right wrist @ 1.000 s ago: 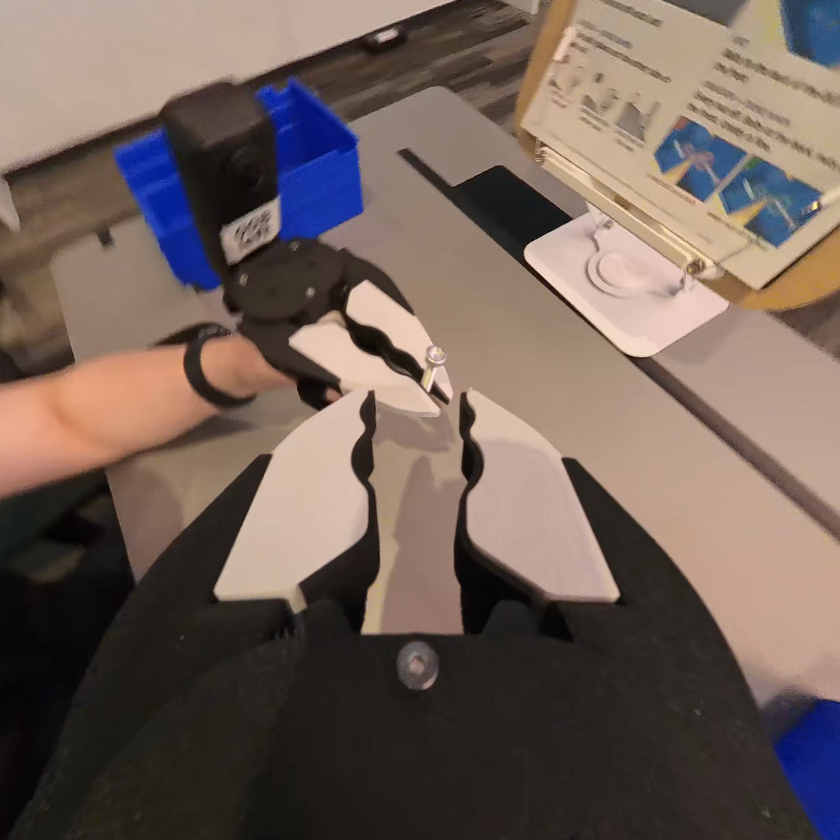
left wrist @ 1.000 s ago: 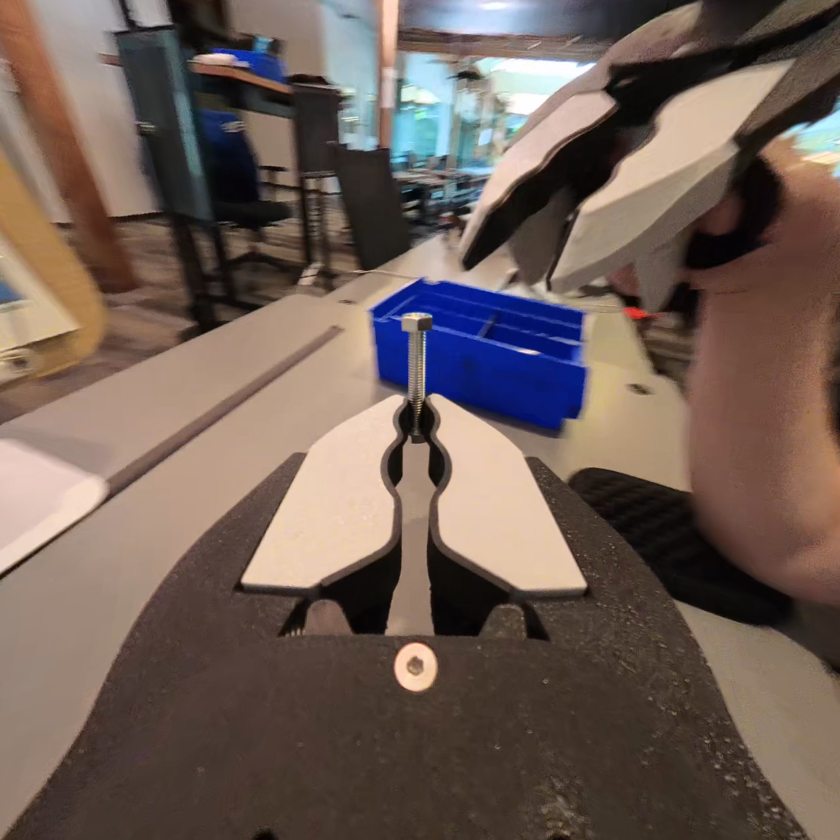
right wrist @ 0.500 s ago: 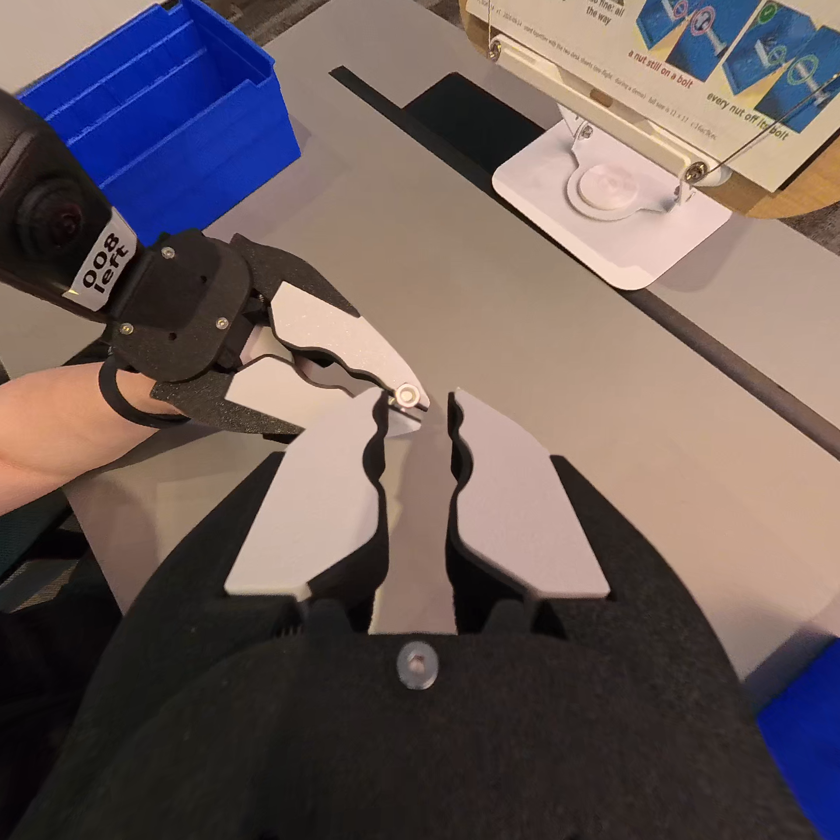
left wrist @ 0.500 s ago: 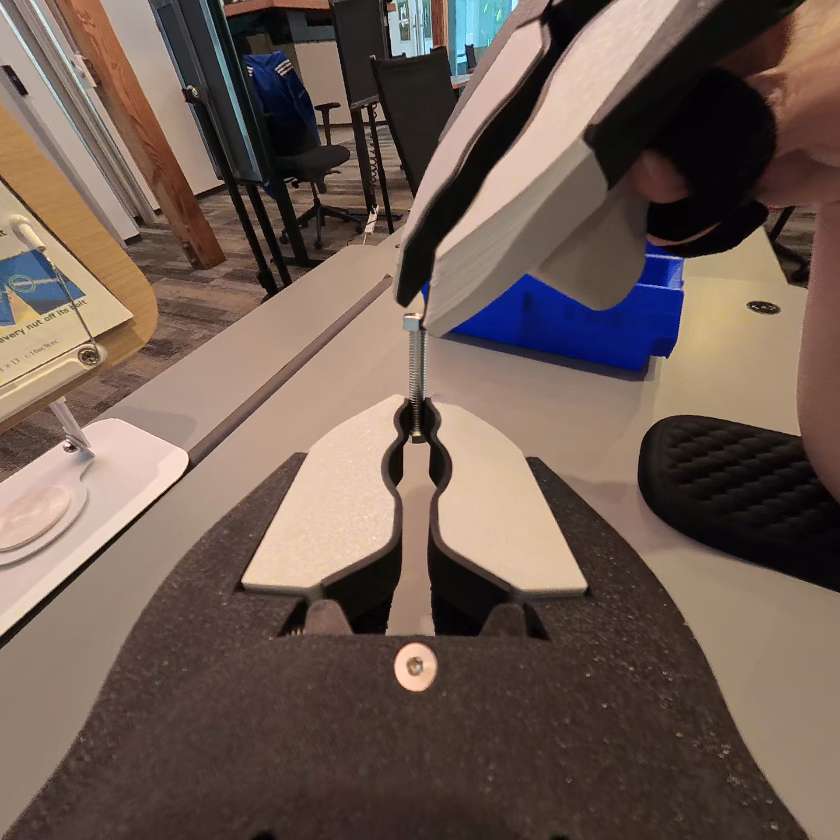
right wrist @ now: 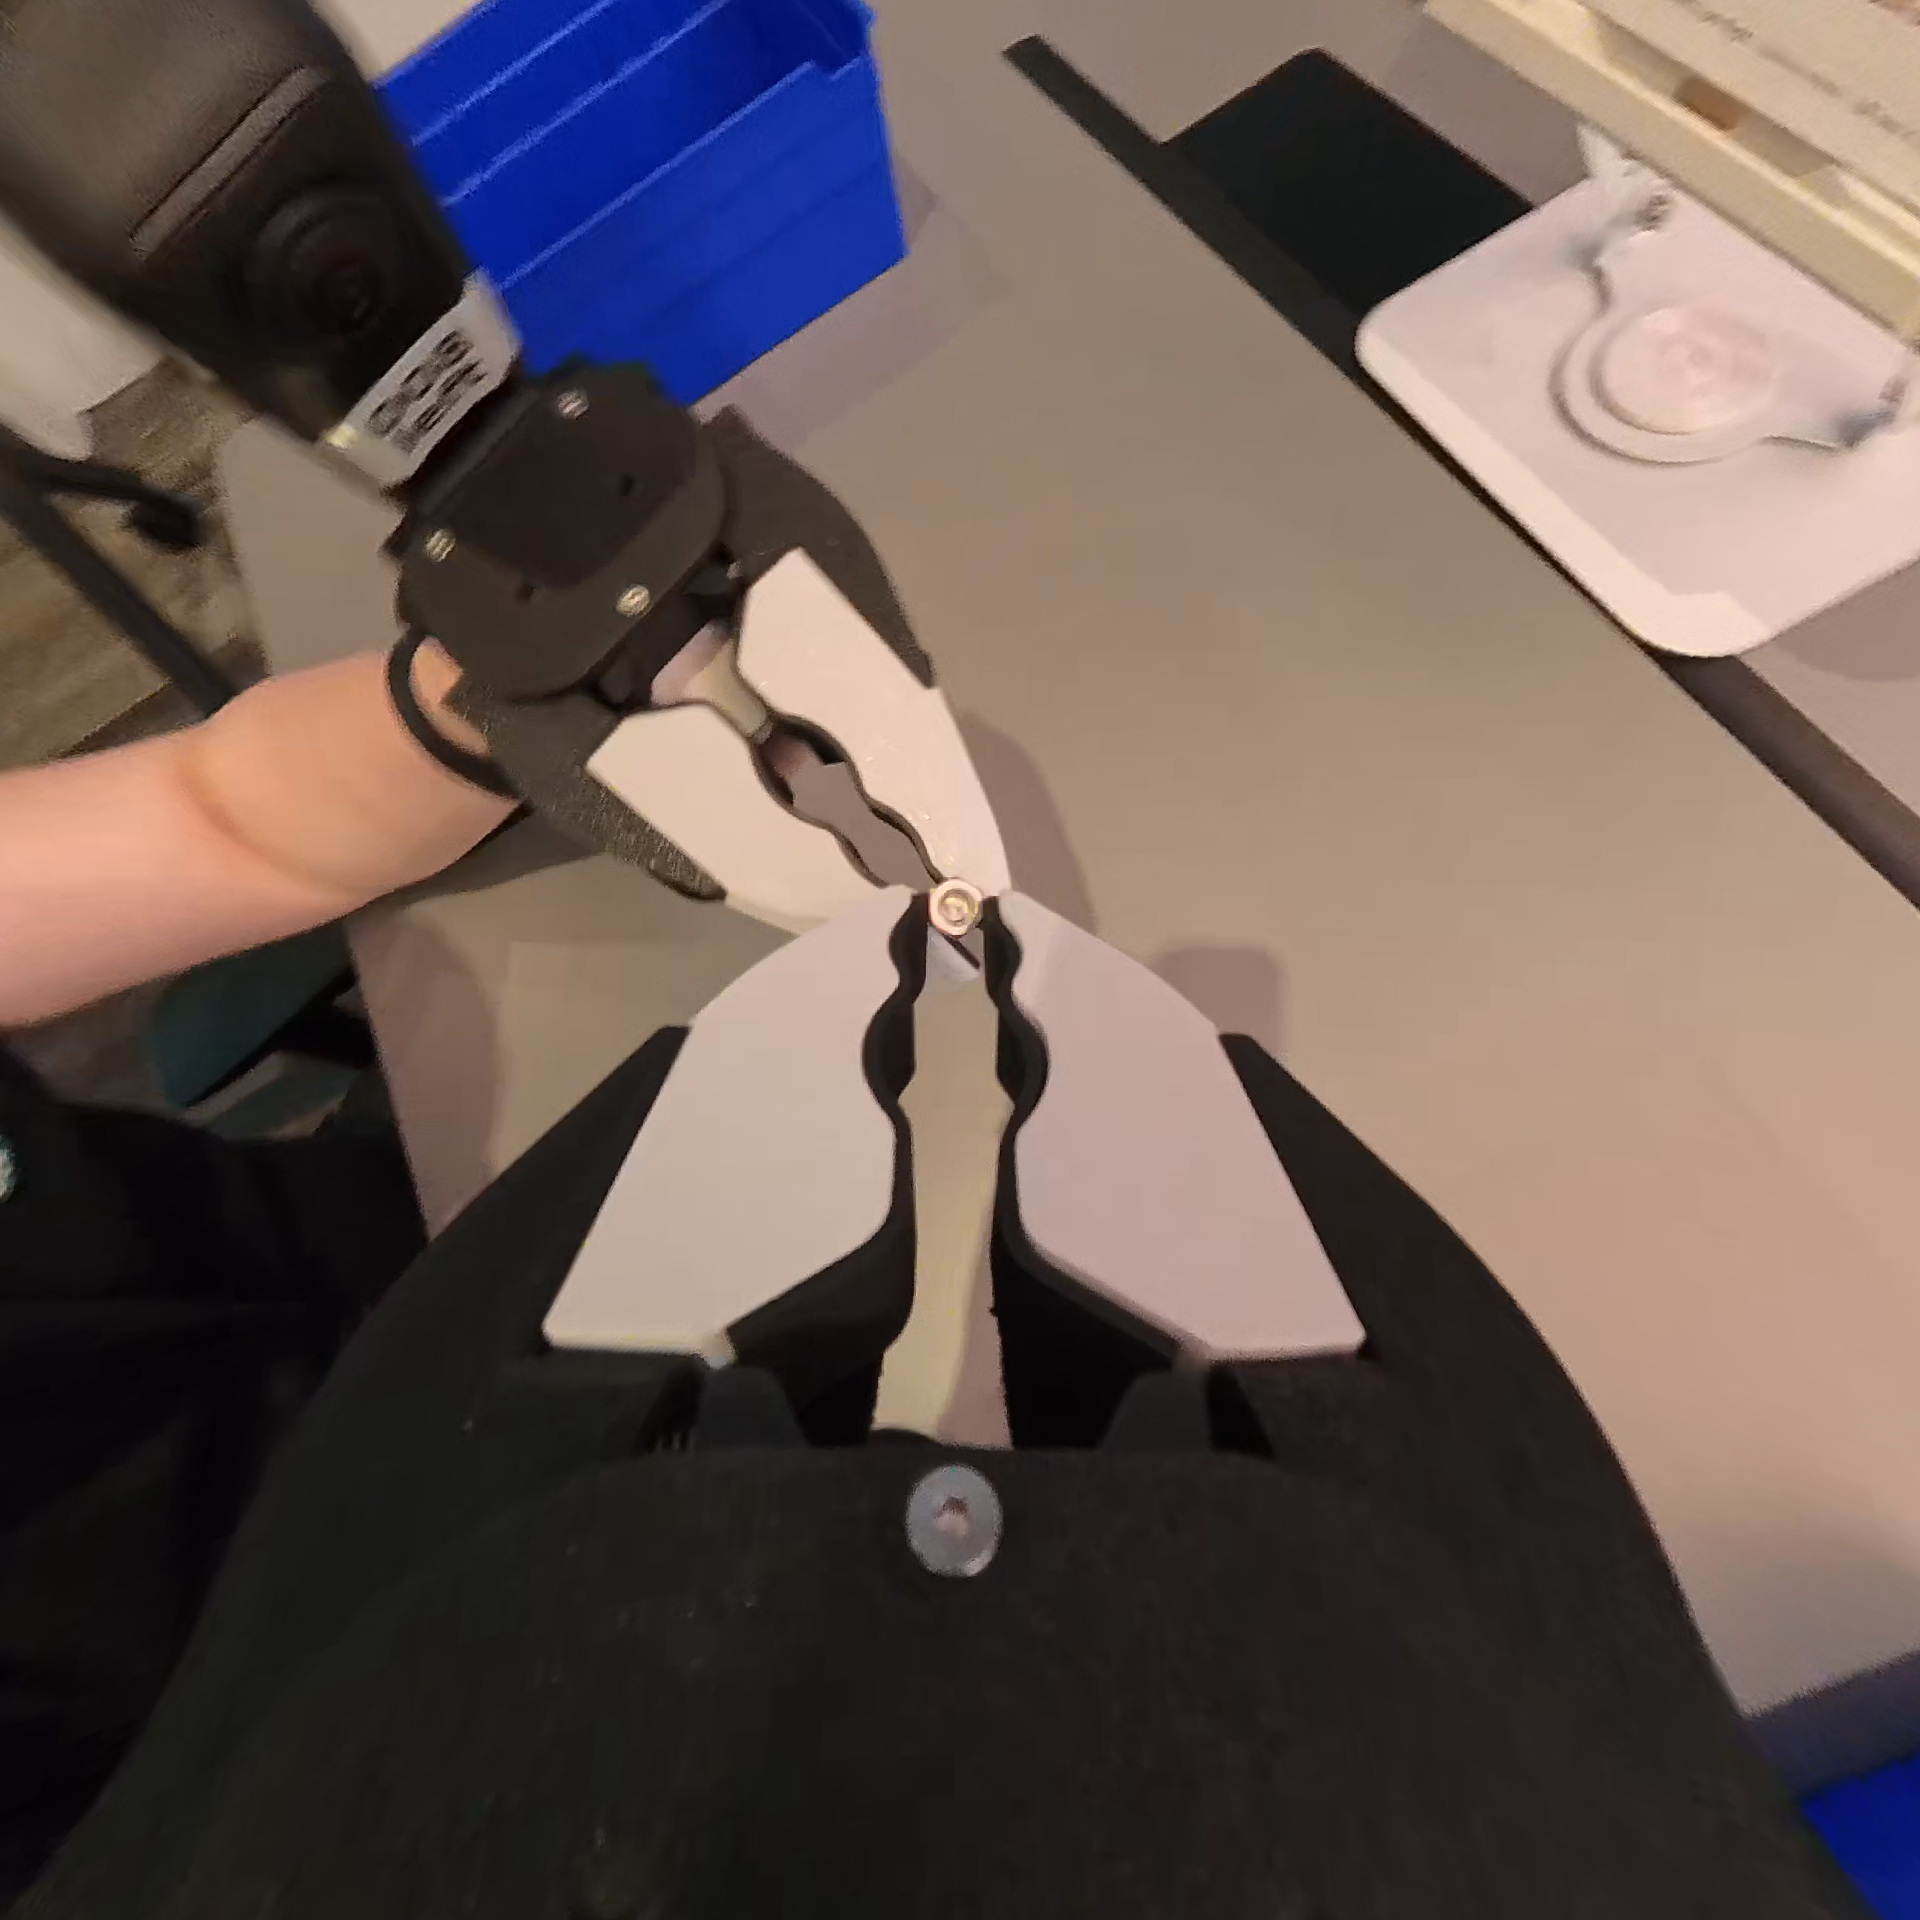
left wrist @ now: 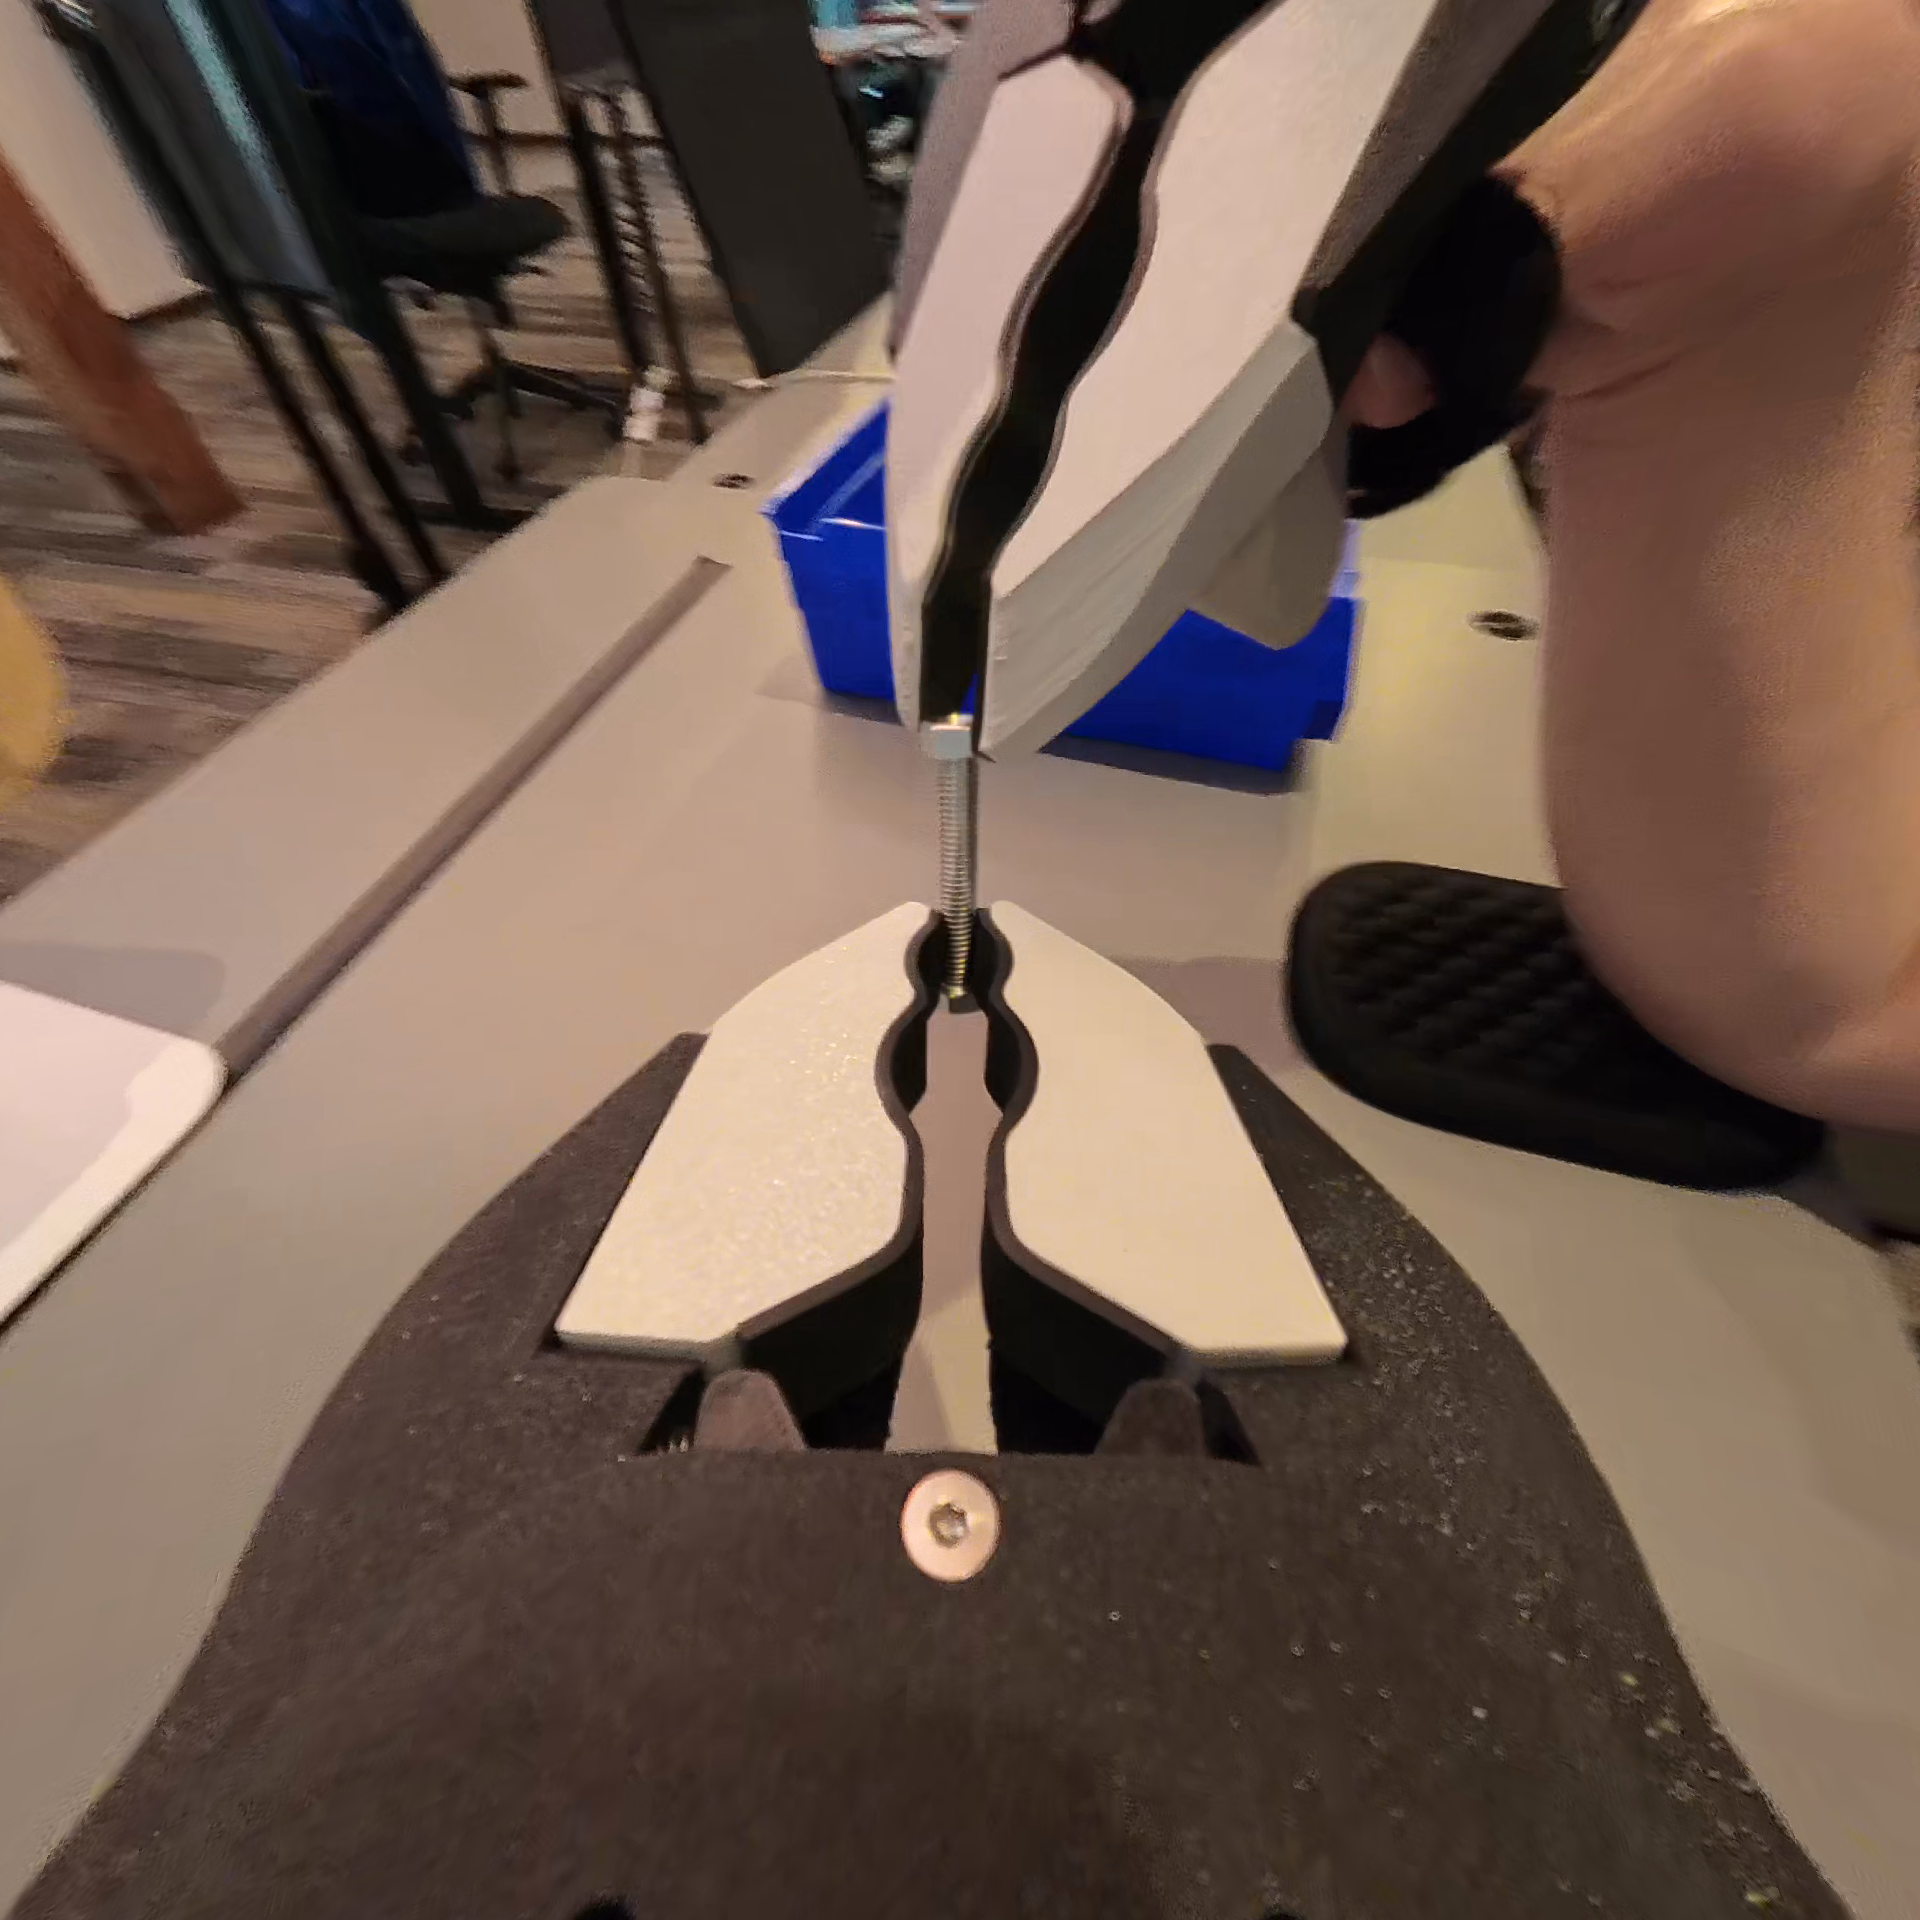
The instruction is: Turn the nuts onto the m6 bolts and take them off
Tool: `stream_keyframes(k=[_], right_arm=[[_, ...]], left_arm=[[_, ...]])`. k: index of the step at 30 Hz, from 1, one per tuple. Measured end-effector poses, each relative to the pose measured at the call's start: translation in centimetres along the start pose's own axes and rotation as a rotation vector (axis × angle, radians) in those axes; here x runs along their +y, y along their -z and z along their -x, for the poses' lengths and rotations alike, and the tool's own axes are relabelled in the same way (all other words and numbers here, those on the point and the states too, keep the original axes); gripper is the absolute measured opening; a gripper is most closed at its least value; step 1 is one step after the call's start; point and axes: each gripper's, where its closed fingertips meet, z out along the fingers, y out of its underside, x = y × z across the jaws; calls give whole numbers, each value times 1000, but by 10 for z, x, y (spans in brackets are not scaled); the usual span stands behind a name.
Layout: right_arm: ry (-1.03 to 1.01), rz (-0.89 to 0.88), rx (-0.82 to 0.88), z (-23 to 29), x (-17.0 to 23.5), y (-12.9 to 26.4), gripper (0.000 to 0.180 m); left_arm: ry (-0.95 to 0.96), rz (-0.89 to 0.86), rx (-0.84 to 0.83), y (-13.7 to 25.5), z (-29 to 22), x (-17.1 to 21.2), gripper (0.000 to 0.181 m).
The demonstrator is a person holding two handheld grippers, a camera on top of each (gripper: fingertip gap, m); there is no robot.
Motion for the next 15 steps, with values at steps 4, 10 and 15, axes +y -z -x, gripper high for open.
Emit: stream_keyframes(k=[4,10,15], right_arm=[[214,-34,-209,29,4,12,10],[682,-97,-443,82,24,18,10],[844,-177,-517,101,26,24,10]], left_arm=[[126,2,315,15,-37,-8,5],[130,48,742,44,-92,-1,5],[210,6,968,57,-115,-7,5]])
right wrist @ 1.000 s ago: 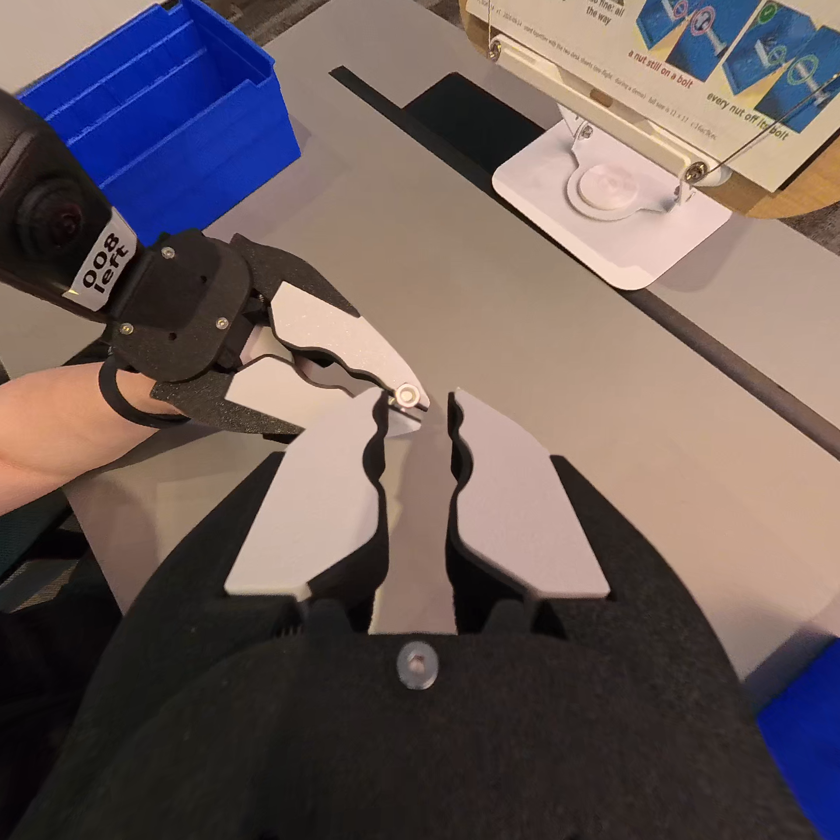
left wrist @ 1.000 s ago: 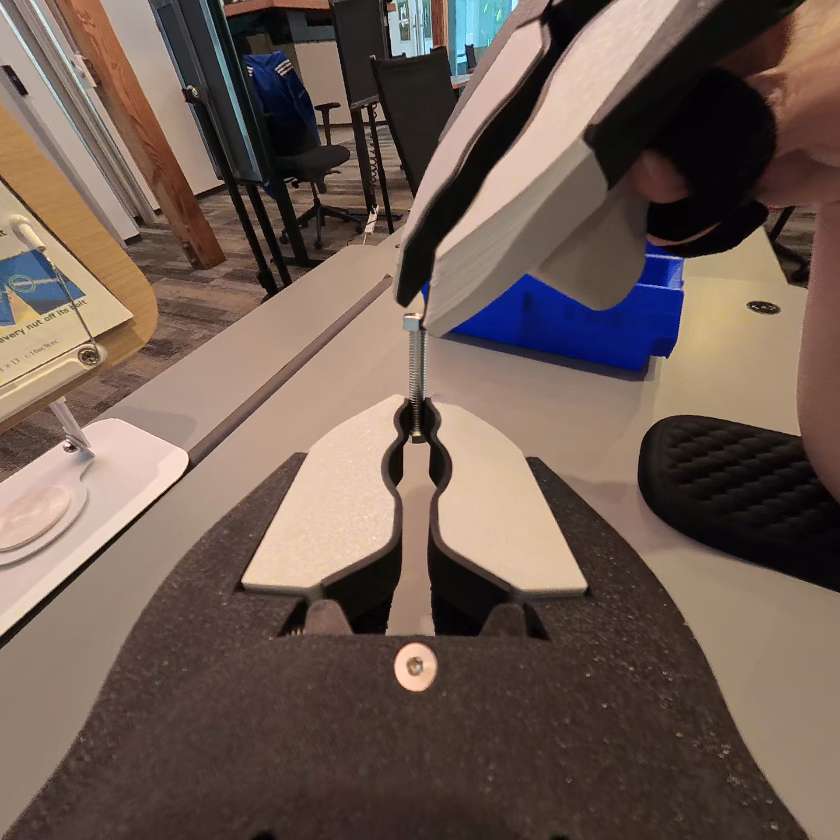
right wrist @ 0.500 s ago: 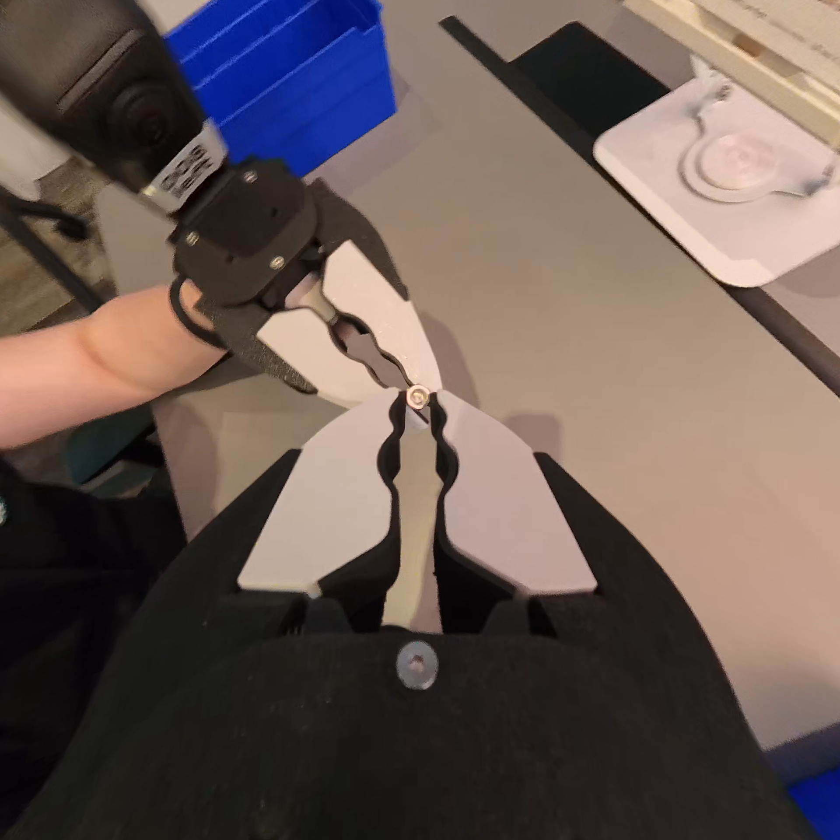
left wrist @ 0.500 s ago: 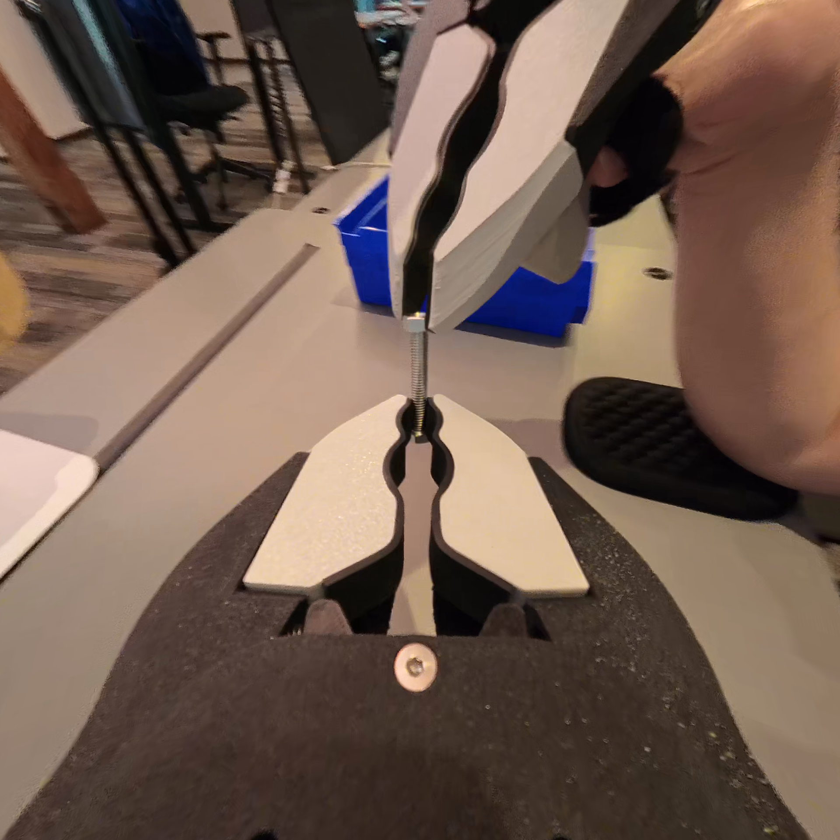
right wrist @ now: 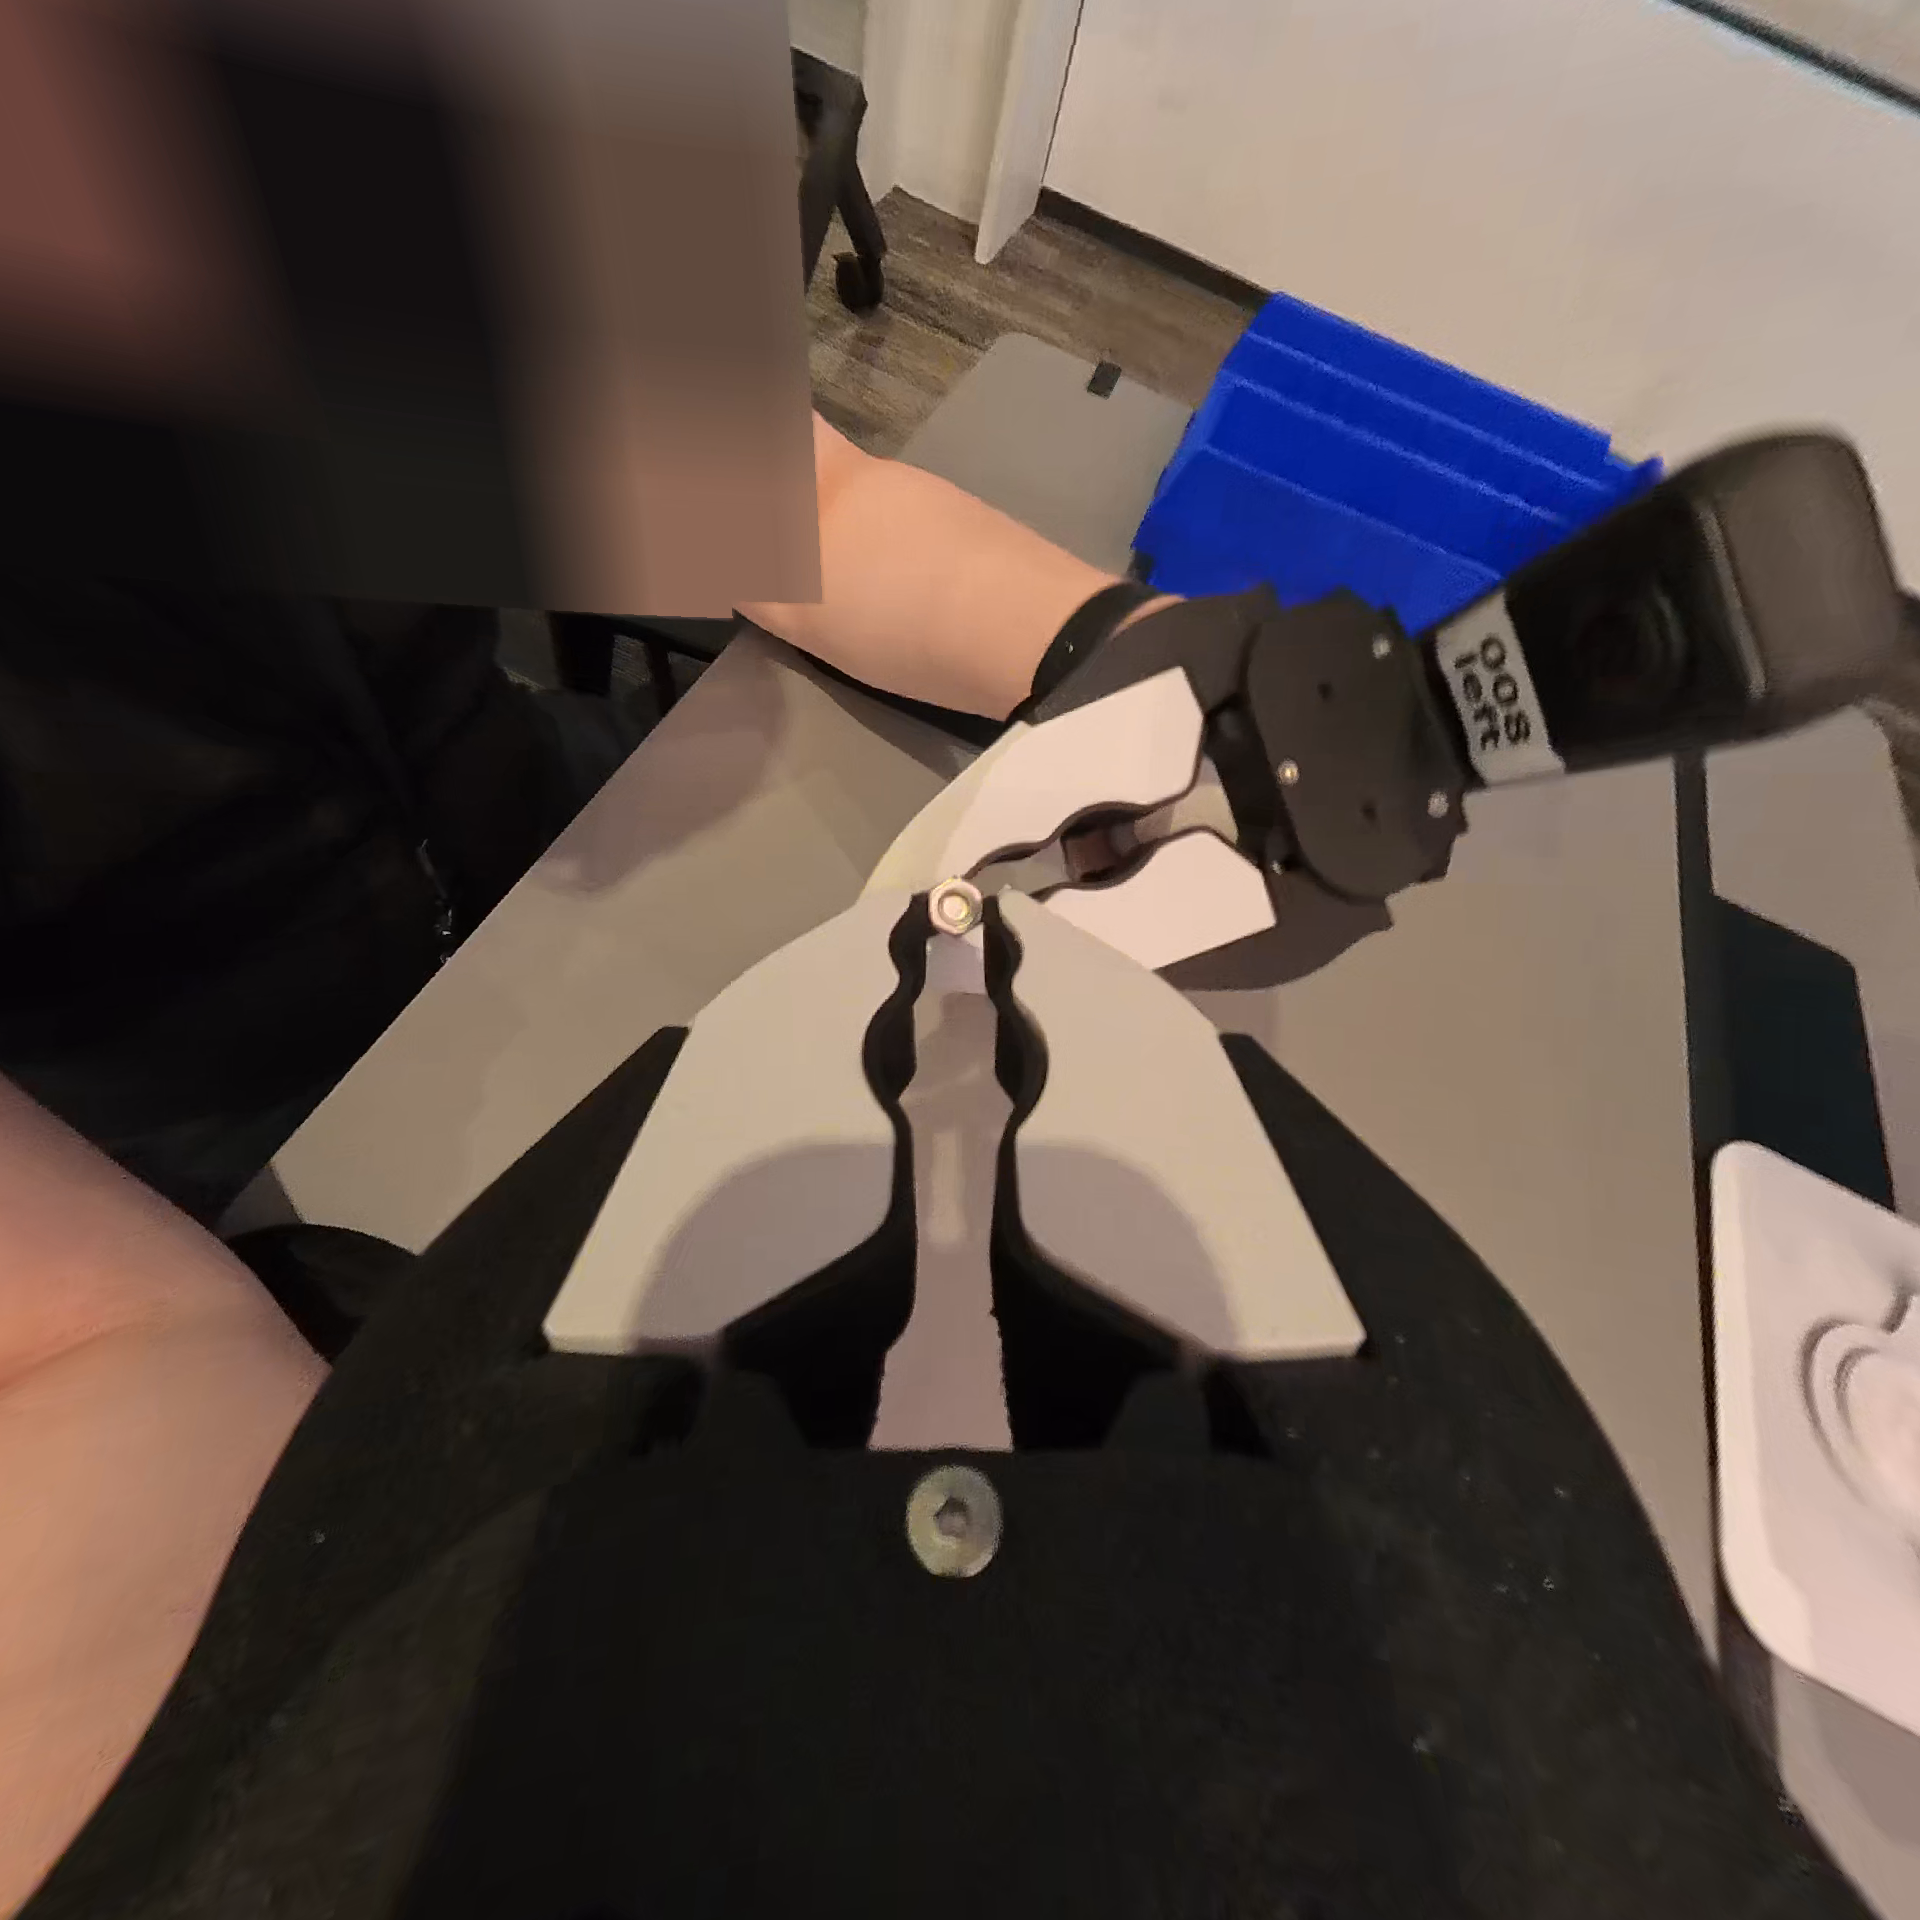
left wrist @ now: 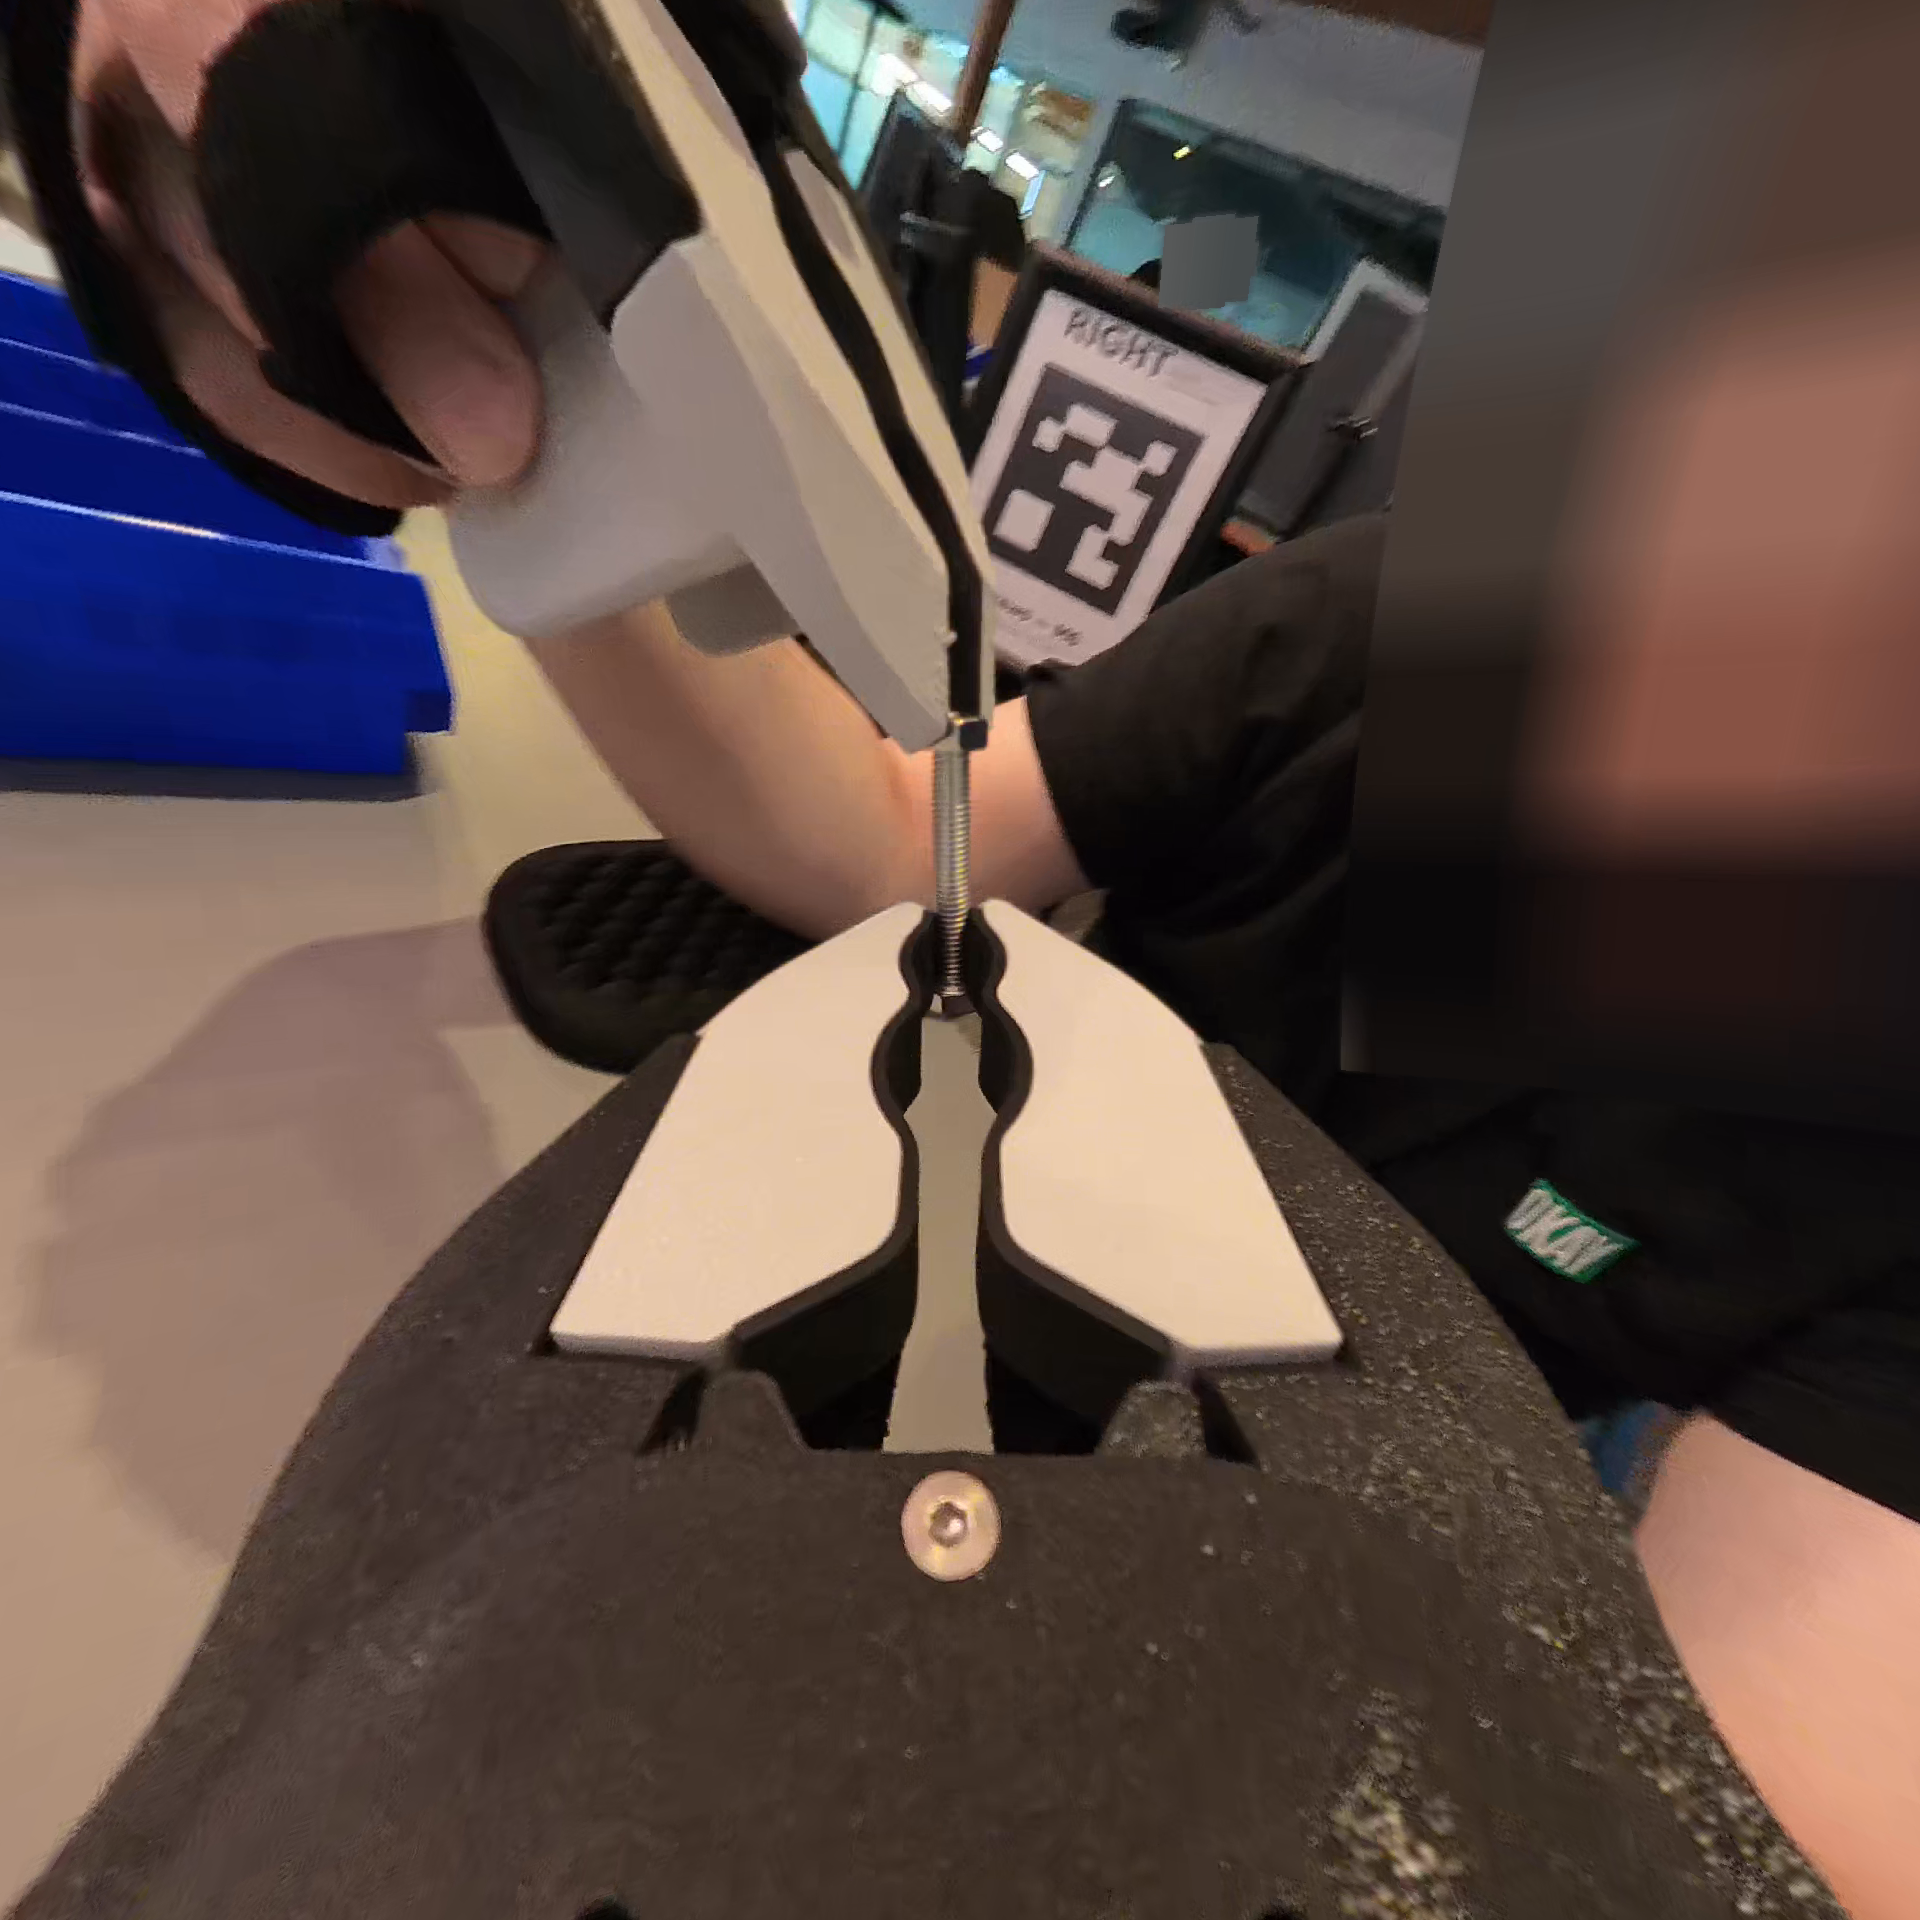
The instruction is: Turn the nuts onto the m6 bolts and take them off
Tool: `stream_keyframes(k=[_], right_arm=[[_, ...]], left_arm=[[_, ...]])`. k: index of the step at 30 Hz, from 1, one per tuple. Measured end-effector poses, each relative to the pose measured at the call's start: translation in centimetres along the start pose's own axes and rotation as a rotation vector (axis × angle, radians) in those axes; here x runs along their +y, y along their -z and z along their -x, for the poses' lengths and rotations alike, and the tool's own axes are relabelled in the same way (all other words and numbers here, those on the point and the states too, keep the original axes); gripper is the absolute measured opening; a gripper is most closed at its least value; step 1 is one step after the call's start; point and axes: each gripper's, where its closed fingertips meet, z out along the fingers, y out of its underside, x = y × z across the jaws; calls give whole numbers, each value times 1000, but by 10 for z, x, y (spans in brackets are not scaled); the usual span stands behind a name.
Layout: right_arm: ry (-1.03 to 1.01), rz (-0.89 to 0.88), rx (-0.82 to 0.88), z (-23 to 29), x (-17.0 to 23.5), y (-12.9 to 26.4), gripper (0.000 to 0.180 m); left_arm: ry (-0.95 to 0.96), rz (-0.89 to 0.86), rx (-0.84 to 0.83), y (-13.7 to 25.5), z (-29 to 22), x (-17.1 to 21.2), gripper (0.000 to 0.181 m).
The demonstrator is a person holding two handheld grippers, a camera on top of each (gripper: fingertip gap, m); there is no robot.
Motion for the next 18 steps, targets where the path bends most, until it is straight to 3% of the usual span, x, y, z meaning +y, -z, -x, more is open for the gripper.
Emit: stream_keyframes(k=[4,12,17,18], right_arm=[[45,13,-22,6,-2,-5,10],[112,7,-54,16,-8,-10,10],[62,1,15,4,-5,-5,11],[46,-12,59,-3,-7,-2,20]], left_arm=[[49,-10,113,-3,-9,4,5],[25,22,163,-7,-19,9,5],[-21,16,33,-1,-5,4,5],[-35,33,-47,2,5,5,5]])
